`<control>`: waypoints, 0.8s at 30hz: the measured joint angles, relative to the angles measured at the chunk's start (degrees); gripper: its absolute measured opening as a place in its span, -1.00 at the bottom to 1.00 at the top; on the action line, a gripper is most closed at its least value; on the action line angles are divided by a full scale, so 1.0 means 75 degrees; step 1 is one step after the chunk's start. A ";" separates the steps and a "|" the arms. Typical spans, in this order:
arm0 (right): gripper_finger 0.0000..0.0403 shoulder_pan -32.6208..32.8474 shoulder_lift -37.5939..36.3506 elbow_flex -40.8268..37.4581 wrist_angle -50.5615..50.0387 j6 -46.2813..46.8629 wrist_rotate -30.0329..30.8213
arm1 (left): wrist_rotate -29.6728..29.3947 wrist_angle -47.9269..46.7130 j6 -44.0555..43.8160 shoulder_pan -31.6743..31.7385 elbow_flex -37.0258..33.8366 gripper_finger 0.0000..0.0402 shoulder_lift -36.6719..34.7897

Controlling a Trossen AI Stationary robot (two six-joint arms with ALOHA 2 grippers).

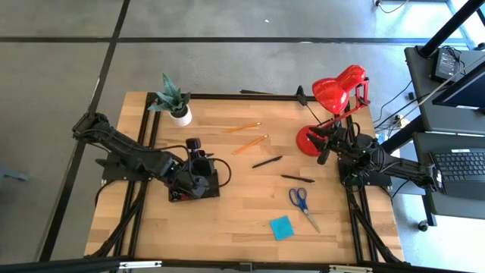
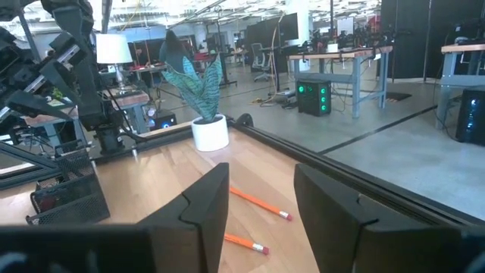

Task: Pick and place office supplies into organizer
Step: Put the bottom black pen into the back left compartment of the desk organizer

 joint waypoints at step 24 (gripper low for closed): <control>-0.24 -0.0001 0.0901 0.0000 -0.0207 -0.0001 -0.1357 | 0.6739 0.2657 0.2528 0.3120 -0.1546 -0.51 -0.2921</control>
